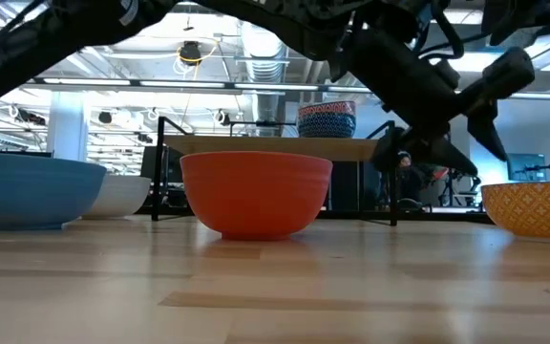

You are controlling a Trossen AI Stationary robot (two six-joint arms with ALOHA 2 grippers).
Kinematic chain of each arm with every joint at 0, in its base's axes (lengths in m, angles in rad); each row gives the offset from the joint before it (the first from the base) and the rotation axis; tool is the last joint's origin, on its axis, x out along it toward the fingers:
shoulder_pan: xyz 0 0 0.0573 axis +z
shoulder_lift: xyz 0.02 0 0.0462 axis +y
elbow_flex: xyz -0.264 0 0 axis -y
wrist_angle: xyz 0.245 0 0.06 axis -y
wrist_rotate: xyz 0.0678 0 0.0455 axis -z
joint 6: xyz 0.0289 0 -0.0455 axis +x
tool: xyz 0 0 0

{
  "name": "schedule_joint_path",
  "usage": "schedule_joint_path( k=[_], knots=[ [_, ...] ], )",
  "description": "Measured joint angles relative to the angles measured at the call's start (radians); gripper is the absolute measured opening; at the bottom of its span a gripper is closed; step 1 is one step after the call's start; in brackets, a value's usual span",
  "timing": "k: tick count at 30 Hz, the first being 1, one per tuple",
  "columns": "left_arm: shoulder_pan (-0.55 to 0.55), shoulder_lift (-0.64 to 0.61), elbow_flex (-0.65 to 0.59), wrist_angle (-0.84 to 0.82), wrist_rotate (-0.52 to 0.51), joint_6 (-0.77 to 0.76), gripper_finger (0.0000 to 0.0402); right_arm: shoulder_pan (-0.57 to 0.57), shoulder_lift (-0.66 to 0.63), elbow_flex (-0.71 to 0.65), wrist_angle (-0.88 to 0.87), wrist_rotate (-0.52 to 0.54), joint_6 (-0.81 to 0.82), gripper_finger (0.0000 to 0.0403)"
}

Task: Place and stack bowls onto a shelf
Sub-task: Stack the red patterned bowl on top of the blue patterned bowl on the shelf

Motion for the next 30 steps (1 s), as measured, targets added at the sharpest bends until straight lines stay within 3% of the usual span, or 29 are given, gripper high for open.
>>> schedule_joint_path(
  k=[17,22,25,30],
  knots=[
    [0.000,0.005,0.011,-0.057,-0.007,-0.046,0.0142,0.000,-0.018,0.000,-0.010,-0.001,-0.029,0.0171],
    [-0.004,0.005,0.011,-0.057,0.065,-0.070,0.0142,0.003,-0.018,0.000,-0.010,-0.005,-0.029,0.0171],
    [-0.017,0.001,0.022,-0.085,0.160,-0.088,0.0138,0.003,-0.024,0.000,-0.009,-0.006,-0.029,0.0171],
    [-0.086,-0.006,0.124,-0.172,0.302,-0.096,0.0123,0.003,-0.042,0.000,-0.009,-0.006,-0.028,0.0171]
  ],
)
